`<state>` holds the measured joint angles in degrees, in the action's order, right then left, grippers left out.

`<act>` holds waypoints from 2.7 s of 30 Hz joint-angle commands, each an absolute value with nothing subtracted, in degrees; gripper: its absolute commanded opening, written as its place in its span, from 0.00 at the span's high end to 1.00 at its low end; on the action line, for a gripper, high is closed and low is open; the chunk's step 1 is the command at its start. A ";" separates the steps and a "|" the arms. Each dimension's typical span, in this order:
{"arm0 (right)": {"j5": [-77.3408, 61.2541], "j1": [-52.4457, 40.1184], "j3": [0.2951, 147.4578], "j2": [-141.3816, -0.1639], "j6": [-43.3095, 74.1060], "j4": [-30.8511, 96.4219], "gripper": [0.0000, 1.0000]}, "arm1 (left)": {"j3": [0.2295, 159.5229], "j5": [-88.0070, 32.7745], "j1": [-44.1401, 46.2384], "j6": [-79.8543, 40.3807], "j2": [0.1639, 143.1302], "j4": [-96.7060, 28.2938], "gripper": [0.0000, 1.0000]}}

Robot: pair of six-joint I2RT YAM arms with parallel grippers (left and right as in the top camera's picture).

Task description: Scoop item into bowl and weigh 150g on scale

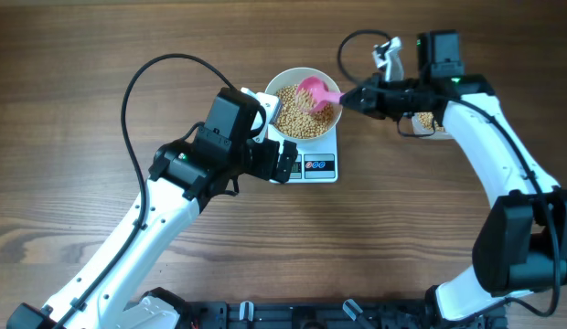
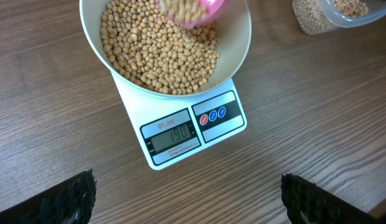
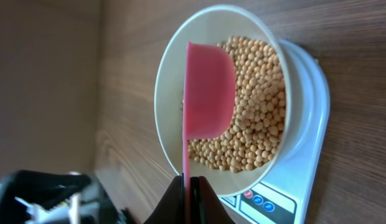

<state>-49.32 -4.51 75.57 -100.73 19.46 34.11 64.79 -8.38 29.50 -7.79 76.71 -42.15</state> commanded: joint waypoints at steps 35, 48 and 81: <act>-73.41 30.76 76.27 -95.18 22.11 27.62 0.96 | 65.65 -8.05 29.08 -8.12 76.51 -42.02 0.00; -70.72 30.76 76.27 -95.18 22.98 27.64 0.96 | 65.65 -8.05 29.08 -8.12 76.51 -42.02 0.00; -41.06 30.79 76.27 -93.93 7.05 45.34 0.96 | 65.65 -8.05 29.08 -8.12 76.51 -42.02 0.00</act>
<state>-47.51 30.89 75.57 -96.18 13.43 44.62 64.79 -8.38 29.50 -7.81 76.71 -42.17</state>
